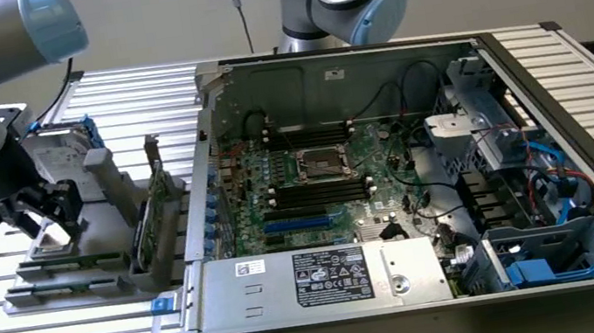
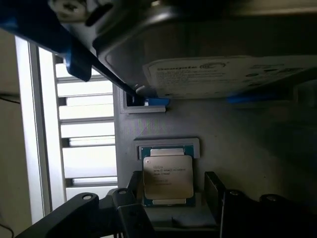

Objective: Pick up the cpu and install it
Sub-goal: 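Pick up the cpu and move it towards the insertion slot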

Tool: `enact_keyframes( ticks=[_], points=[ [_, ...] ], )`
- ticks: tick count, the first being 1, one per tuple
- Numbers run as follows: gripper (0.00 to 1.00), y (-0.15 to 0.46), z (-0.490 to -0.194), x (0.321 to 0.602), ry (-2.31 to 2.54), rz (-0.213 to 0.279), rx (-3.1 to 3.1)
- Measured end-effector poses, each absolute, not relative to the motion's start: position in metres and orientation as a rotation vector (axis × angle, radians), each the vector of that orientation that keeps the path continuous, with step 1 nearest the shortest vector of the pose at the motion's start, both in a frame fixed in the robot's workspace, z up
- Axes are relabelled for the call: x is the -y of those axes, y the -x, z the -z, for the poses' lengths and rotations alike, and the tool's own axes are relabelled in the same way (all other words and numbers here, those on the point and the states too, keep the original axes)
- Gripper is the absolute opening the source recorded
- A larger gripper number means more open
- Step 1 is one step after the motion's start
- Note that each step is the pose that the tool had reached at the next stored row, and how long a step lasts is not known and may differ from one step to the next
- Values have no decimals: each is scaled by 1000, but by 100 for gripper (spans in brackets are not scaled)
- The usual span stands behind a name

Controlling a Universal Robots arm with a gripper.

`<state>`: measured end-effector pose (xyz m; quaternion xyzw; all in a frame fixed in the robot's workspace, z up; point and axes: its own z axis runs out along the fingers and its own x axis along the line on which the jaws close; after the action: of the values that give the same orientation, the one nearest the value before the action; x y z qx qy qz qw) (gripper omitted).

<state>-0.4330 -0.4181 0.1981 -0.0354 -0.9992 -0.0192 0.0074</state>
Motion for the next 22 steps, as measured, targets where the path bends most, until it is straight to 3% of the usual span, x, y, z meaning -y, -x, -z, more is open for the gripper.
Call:
enact_keyframes(
  ticks=[22],
  points=[
    [62, 435, -186, 418, 57, 88, 3125]
  ],
)
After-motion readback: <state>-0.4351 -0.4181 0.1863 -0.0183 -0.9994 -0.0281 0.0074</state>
